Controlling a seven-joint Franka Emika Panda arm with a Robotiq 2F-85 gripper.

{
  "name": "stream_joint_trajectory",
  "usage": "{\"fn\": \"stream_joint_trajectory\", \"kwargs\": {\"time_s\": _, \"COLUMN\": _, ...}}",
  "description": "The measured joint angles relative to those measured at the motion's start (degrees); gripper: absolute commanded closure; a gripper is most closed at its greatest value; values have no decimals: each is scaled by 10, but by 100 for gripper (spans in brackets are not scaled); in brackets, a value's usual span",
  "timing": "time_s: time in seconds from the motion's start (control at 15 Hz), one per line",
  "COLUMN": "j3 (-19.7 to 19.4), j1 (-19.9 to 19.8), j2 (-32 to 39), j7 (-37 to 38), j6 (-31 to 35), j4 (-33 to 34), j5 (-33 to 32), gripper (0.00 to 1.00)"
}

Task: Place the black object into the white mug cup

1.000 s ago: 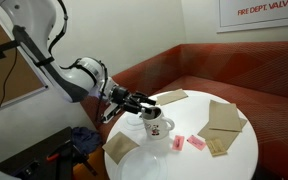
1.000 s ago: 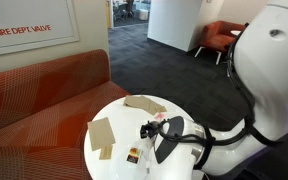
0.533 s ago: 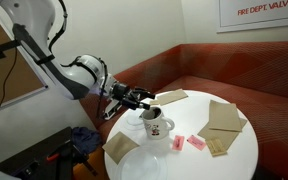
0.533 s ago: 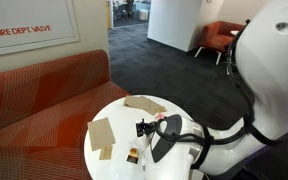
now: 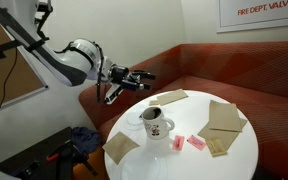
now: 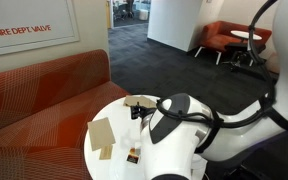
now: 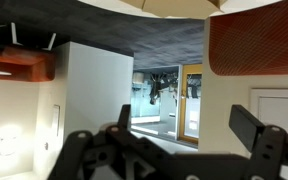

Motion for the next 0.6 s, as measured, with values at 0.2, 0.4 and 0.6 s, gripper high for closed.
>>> {"fn": "stream_joint_trajectory", "kwargs": {"time_s": 0.2, "j3": -2, "j1": -12, "j2": -35, "j7": 0, "j6": 17, "j4": -6, "j5": 3, "gripper": 0}}
{"fn": "stream_joint_trajectory", "kwargs": {"time_s": 0.4, "j3": -12, "j1": -31, "j2": -72, "j7": 0, "j6": 60, "j4": -18, "j5": 3, "gripper": 0}}
{"fn": "stream_joint_trajectory", "kwargs": {"time_s": 0.6, "j3": -29, "j1": -51, "j2": -105, "j7": 0, "j6": 125, "j4": -36, "j5": 1, "gripper": 0}}
